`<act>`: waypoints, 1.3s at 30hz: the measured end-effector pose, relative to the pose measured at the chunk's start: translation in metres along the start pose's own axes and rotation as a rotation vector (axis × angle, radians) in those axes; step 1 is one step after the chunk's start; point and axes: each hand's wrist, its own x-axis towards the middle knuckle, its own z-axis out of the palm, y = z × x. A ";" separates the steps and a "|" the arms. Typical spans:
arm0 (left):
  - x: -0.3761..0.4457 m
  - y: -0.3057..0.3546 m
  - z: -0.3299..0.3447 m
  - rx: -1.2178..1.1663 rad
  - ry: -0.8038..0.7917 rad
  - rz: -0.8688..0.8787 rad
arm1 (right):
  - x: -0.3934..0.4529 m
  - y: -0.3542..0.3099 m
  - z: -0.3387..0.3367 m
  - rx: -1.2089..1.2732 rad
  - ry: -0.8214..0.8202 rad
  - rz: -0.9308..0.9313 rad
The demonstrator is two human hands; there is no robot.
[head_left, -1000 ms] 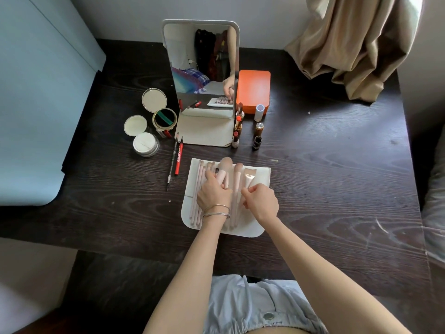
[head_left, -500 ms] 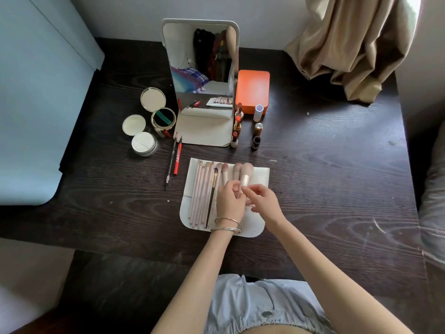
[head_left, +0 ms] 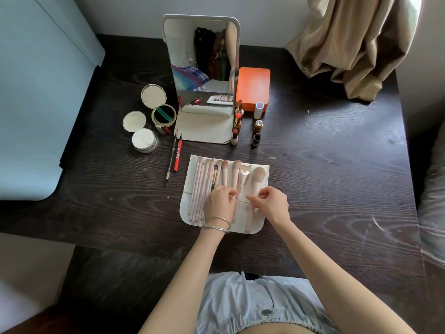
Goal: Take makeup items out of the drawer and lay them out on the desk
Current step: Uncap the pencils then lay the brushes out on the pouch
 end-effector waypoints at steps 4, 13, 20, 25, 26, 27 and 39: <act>0.002 0.008 0.000 0.178 -0.004 0.032 | 0.000 0.002 0.002 -0.002 0.025 0.004; 0.007 0.024 0.005 0.396 -0.037 0.038 | 0.002 0.000 -0.001 -0.012 0.018 -0.030; 0.006 0.022 0.008 0.402 -0.116 0.002 | -0.001 -0.001 -0.004 -0.058 -0.010 -0.002; 0.003 0.023 0.009 0.378 -0.129 -0.014 | 0.000 -0.004 -0.008 -0.089 -0.031 0.010; 0.003 0.023 0.009 0.372 -0.120 -0.017 | 0.000 -0.004 -0.009 -0.094 -0.031 0.011; 0.002 0.024 0.010 0.370 -0.113 -0.020 | 0.000 -0.004 -0.008 -0.098 -0.031 0.010; 0.000 0.026 0.006 0.396 -0.123 -0.013 | -0.001 -0.005 -0.007 -0.094 -0.054 0.006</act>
